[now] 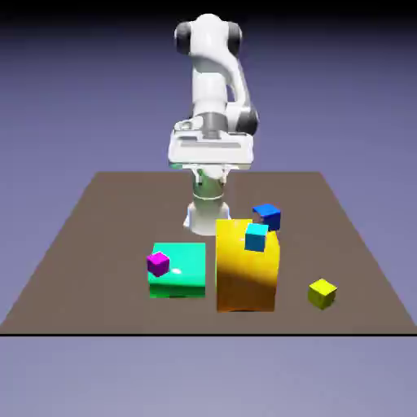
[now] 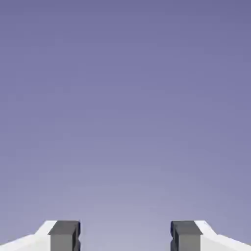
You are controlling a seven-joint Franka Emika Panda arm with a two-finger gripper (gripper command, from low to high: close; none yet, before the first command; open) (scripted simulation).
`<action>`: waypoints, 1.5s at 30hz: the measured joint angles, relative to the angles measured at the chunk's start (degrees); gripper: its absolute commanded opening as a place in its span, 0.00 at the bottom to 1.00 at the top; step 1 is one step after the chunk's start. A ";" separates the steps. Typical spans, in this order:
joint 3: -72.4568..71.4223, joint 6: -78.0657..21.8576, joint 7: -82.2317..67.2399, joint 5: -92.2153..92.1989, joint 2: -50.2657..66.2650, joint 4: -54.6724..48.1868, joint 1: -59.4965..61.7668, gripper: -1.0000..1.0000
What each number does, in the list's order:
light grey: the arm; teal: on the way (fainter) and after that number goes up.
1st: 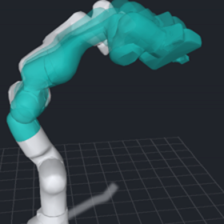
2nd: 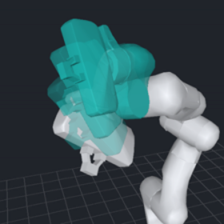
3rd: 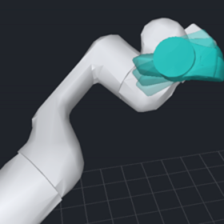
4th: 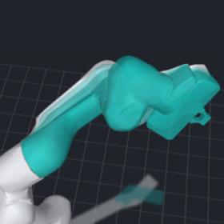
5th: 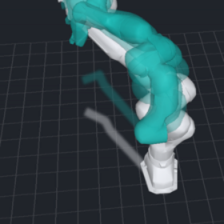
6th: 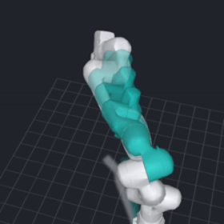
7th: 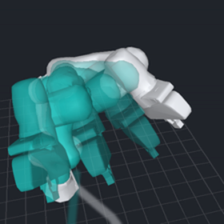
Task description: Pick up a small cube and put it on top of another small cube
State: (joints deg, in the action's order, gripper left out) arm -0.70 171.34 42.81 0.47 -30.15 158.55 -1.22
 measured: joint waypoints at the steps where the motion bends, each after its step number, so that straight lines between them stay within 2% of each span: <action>1: -0.58 -2.21 0.29 0.39 2.08 -2.04 -0.44 0.50; 41: -23.84 -90.78 11.96 15.82 85.14 -83.49 -18.22 0.50; 43: -24.31 -92.58 12.20 16.13 86.82 -85.14 -18.58 0.50; 45: -24.15 -88.88 12.62 16.46 86.58 -81.00 -17.78 0.50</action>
State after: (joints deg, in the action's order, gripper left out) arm -24.85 82.46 55.43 16.93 56.43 77.55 -19.01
